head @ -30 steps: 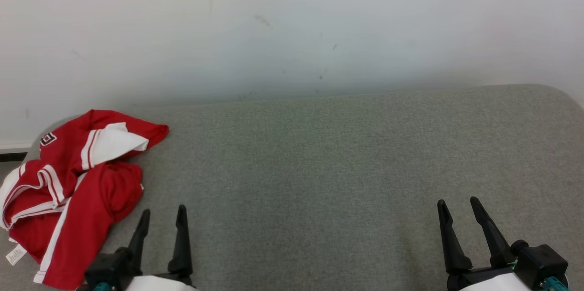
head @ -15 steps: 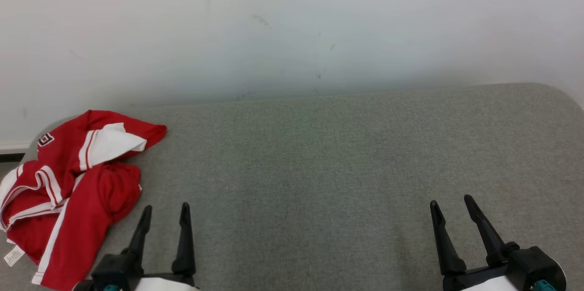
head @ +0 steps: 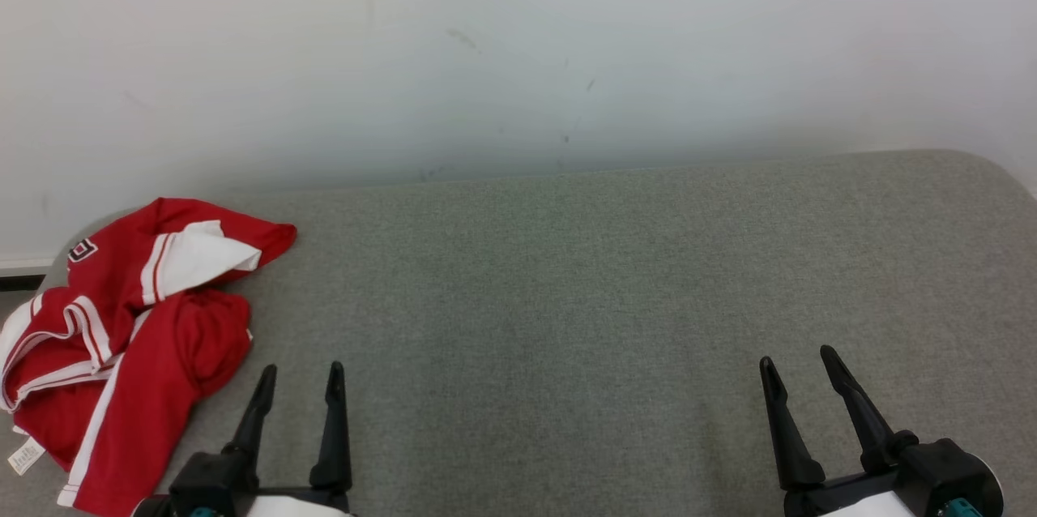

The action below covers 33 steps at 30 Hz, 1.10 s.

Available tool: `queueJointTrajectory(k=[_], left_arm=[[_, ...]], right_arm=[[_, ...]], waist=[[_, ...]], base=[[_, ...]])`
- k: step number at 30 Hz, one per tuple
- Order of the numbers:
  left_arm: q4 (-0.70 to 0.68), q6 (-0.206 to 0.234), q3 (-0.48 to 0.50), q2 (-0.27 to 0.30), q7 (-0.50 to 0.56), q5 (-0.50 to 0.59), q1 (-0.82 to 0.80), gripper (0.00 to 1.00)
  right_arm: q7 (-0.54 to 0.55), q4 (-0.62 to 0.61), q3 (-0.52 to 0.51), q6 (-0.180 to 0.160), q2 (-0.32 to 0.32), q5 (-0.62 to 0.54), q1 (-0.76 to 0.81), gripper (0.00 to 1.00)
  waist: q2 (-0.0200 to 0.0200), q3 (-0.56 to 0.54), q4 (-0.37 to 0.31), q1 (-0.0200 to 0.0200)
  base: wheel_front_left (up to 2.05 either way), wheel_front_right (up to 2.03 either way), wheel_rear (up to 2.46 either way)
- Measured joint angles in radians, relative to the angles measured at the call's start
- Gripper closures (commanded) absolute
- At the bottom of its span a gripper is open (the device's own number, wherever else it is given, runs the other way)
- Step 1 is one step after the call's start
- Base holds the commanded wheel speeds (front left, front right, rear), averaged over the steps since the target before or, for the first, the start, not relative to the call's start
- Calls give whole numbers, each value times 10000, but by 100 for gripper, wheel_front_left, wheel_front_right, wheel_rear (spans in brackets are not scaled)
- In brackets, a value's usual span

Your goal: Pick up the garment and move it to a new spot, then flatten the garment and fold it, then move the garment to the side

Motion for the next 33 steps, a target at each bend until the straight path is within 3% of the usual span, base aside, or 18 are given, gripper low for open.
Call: queueJointTrajectory(k=[22,33], left_arm=[[109,-2,88,2,-2,-42,3,0],[115,33,374,4,-2,-359,-21,0]], right_arm=[[0,0,2,0,0,165,-1,0],[0,-12,198,0,2,470,26,0]], waist=[[0,-4,109,0],[0,-3,826,0]], base=[[0,0,0],[0,0,0]])
